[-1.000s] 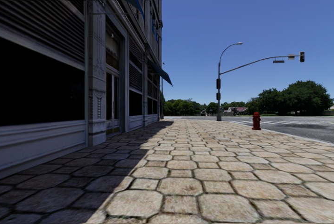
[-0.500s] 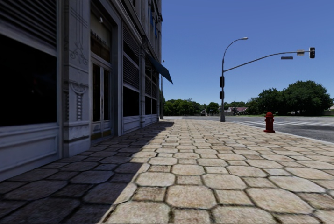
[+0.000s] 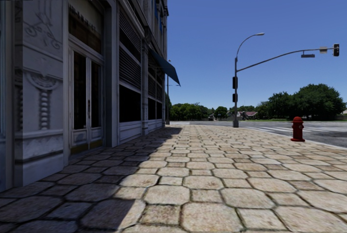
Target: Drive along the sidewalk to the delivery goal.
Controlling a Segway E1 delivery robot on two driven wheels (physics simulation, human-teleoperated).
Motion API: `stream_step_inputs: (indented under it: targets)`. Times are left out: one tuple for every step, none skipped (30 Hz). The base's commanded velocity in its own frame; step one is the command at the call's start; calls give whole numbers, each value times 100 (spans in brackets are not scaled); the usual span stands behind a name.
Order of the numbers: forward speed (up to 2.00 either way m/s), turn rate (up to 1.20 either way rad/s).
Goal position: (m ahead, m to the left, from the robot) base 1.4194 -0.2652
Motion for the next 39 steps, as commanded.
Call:
stream_step_inputs:
  targets:
    - [200,-21]
    - [200,-27]
    - [200,-27]
    - [200,-28]
    - [200,-29]
    - [200,-29]
    - [198,-29]
    - [183,-29]
    - [165,-30]
    - [165,-30]
    - [148,-30]
    - [137,-30]
    - [128,-30]
    - [128,-30]
    - [123,-30]
    - [120,-30]
    - [119,-30]
    - [119,-30]
    - [118,-30]
    - [109,0]
    - [85,0]
    - [85,0]
    - [6,0]
    - [0,0]
    - [0,0]
    - [0,0]
    - [0,0]
    - [0,0]
    - [0,0]
    - [0,0]
    - [0,0]
    - [0,0]
    - [0,0]
    - [0,0]
    - [0,0]
    - [0,0]
    - [0,0]
    - [0,0]
    - [0,0]
